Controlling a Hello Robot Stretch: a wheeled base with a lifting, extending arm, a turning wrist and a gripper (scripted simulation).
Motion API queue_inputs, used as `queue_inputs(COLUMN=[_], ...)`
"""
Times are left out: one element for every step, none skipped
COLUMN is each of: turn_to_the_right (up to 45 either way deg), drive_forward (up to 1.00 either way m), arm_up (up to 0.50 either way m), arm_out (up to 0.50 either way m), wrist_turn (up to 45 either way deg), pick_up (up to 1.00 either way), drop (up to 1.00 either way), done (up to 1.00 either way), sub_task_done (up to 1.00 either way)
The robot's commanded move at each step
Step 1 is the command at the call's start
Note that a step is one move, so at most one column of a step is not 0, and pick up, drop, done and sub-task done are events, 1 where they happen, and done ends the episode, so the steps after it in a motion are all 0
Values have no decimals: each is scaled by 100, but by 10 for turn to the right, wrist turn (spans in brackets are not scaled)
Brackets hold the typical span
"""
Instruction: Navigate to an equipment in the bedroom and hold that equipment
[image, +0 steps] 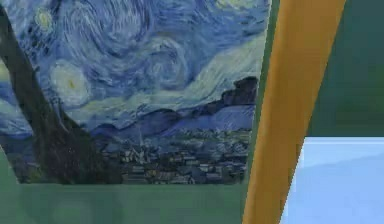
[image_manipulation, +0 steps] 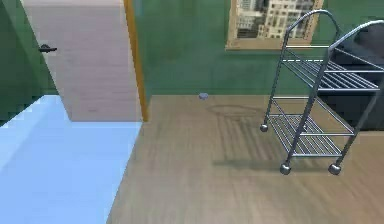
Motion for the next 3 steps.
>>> queue_inputs(turn_to_the_right=[-450, -450, -450], drive_forward=[0, 0, 0], arm_up=[0, 0, 0], arm_out=[0, 0, 0], wrist_turn=[0, 0, 0], pick_up=[0, 0, 0], drop=[0, 0, 0], done=[0, 0, 0], sub_task_done=[0, 0, 0])
